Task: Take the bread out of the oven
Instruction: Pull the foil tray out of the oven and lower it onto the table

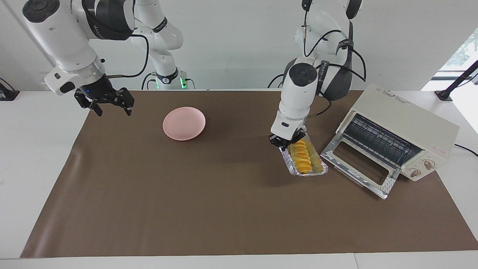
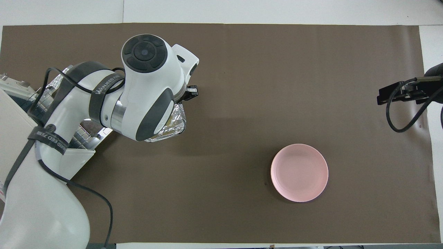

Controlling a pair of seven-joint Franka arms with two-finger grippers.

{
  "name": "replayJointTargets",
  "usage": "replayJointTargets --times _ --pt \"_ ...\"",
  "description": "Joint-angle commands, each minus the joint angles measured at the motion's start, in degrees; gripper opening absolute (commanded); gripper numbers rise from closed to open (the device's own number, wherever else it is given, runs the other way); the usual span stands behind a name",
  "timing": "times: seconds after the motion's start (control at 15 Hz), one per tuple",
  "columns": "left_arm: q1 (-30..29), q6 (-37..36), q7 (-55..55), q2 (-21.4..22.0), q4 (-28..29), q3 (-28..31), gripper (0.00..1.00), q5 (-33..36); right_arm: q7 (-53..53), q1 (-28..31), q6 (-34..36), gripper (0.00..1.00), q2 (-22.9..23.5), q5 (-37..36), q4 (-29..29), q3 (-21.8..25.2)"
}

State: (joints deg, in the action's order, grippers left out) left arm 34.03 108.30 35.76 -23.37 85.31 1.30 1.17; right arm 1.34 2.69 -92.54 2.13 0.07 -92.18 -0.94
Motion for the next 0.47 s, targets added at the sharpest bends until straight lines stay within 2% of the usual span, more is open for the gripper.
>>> replayJointTargets --times 0.0,0.07,0.4 --pt "5.2 -9.7 -0.9 -17.6 -23.9 1.0 0.0 -0.9 -0.7 0.3 0.9 1.0 -0.4 0.9 0.2 -0.1" --pt "5.3 -10.9 -0.9 -20.1 -27.4 1.0 0.0 -1.1 -0.7 0.4 0.9 1.0 -0.4 0.9 0.2 -0.1" --pt "8.4 -11.0 -0.7 -20.6 -27.4 1.0 0.0 -0.8 -0.7 0.4 0.9 1.0 -0.4 0.9 0.2 -0.1"
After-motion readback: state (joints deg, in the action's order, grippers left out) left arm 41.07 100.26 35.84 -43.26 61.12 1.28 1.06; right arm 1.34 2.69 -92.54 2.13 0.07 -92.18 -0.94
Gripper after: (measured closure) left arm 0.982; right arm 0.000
